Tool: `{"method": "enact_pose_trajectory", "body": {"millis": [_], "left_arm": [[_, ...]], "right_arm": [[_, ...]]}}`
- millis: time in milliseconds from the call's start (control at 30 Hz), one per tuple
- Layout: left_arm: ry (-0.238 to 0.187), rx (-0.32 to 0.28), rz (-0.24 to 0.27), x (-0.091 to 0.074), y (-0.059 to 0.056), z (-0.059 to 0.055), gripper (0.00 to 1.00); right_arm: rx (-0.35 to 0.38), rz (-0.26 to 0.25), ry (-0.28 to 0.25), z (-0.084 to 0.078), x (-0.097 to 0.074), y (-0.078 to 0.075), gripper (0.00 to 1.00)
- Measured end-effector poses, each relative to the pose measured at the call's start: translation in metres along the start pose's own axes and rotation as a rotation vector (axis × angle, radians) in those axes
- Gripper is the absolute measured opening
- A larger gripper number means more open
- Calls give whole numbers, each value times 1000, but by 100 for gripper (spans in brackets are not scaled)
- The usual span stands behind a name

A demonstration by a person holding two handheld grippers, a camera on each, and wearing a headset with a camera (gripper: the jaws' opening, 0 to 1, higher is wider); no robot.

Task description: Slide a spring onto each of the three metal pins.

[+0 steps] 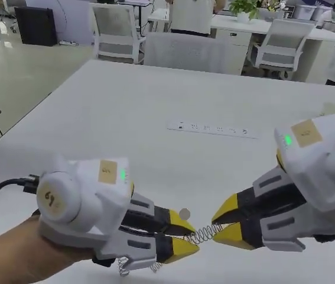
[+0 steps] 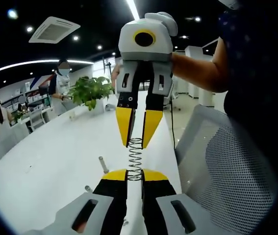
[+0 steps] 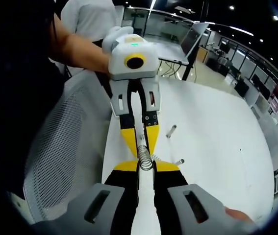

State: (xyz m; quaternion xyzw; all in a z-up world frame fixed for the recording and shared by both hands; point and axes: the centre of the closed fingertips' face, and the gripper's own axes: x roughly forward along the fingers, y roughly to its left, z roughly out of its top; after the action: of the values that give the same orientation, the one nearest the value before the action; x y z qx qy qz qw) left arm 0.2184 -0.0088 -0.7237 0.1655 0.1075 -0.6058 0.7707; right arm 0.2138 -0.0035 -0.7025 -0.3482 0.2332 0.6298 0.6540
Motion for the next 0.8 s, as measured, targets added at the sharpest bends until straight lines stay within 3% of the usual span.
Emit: {"method": "enact_pose_trajectory", "body": {"millis": [800], "left_arm": [[1,30,-7,4,-2,1,2]], "right_arm": [[-78,42,114,9,1,4,8]]}}
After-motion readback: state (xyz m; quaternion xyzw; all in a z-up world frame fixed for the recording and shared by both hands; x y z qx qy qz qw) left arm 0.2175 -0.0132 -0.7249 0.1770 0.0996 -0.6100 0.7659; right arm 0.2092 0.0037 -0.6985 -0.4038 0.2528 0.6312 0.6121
